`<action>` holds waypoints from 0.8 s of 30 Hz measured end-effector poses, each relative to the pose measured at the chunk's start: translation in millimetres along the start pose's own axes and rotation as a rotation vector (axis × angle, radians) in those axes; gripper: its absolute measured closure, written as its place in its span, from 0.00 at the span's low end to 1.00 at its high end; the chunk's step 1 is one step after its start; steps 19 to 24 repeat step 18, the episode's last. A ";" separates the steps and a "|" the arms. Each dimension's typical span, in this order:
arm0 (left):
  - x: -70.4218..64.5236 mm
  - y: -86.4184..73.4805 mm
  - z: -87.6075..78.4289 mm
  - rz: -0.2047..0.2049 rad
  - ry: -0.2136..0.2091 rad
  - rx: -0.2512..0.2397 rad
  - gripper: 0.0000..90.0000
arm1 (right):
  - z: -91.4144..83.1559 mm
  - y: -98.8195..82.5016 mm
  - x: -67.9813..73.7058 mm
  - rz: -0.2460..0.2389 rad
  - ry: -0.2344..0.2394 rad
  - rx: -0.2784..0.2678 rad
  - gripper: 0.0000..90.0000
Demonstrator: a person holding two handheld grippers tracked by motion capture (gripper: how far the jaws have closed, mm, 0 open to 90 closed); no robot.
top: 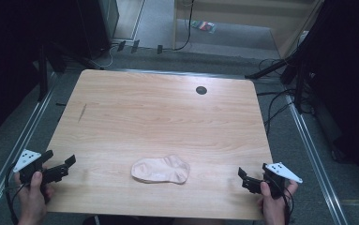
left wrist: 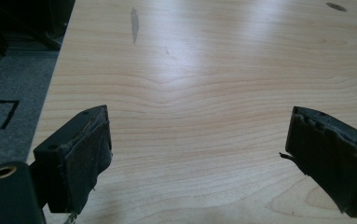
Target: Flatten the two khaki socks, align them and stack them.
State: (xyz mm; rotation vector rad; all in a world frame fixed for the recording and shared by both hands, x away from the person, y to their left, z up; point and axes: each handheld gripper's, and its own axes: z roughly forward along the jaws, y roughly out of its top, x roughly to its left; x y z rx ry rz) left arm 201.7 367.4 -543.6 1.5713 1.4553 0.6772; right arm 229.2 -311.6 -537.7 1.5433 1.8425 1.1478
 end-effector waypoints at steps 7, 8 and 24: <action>2.4 -2.7 5.2 0.067 0.037 0.027 0.08 | -3.8 -3.5 -13.8 0.049 0.005 -0.009 0.00; 2.2 -3.0 5.9 0.072 0.036 0.024 0.08 | -2.5 -5.4 -12.8 0.045 0.006 -0.006 0.00; 6.2 -3.4 9.1 0.025 0.022 0.024 0.08 | 2.1 -5.7 -16.0 0.079 0.015 0.009 0.00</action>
